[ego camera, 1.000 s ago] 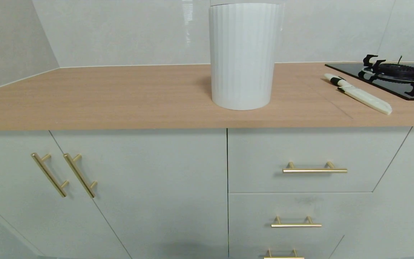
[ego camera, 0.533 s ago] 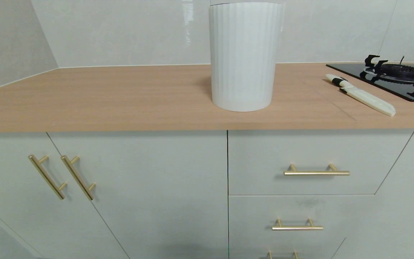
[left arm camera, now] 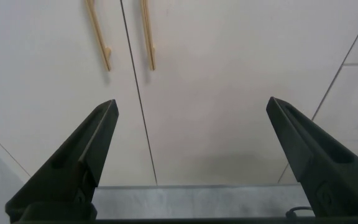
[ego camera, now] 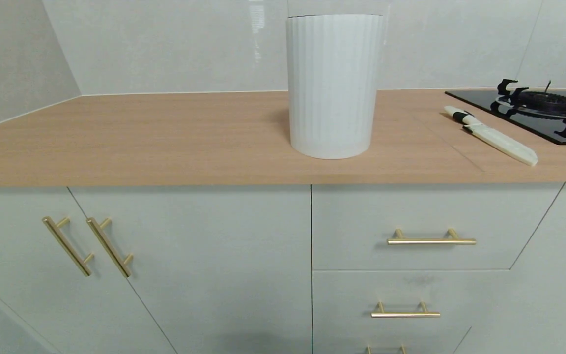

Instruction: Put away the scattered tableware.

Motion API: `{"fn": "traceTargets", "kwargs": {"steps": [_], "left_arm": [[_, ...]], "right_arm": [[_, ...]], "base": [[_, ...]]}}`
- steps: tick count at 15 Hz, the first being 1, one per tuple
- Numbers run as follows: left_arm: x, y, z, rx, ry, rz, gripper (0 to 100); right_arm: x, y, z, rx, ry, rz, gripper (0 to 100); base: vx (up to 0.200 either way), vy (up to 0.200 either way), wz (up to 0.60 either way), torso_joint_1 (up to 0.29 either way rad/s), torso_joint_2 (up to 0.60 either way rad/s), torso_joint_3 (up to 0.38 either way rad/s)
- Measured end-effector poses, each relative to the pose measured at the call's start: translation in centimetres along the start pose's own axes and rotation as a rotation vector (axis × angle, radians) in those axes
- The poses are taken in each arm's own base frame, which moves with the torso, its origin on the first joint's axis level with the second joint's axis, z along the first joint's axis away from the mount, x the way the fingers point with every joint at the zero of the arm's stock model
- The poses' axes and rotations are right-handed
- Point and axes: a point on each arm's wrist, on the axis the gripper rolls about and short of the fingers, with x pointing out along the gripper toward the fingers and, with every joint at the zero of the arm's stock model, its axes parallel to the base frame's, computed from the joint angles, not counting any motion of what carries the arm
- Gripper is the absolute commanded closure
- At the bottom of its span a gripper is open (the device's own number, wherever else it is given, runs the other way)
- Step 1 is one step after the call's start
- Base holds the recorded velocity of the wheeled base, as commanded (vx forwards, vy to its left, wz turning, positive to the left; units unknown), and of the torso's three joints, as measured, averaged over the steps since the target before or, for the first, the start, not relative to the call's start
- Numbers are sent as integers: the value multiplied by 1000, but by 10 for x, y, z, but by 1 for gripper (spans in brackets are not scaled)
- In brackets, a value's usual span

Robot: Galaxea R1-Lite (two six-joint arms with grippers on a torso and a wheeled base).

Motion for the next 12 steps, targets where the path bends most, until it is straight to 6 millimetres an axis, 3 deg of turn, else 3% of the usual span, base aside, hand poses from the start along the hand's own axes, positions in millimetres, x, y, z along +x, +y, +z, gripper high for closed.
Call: {"fn": "traceTargets", "kwargs": {"steps": [5, 12], "left_arm": [[0, 0, 0, 0, 1, 0, 0], [0, 0, 0, 0, 3, 1, 0]], "right_arm": [[0, 0, 0, 0, 0, 0, 0], [0, 0, 0, 0, 0, 0, 0]], "base": [[0, 0, 0, 75, -475, -346], [0, 0, 0, 147, -472, -323]]}}
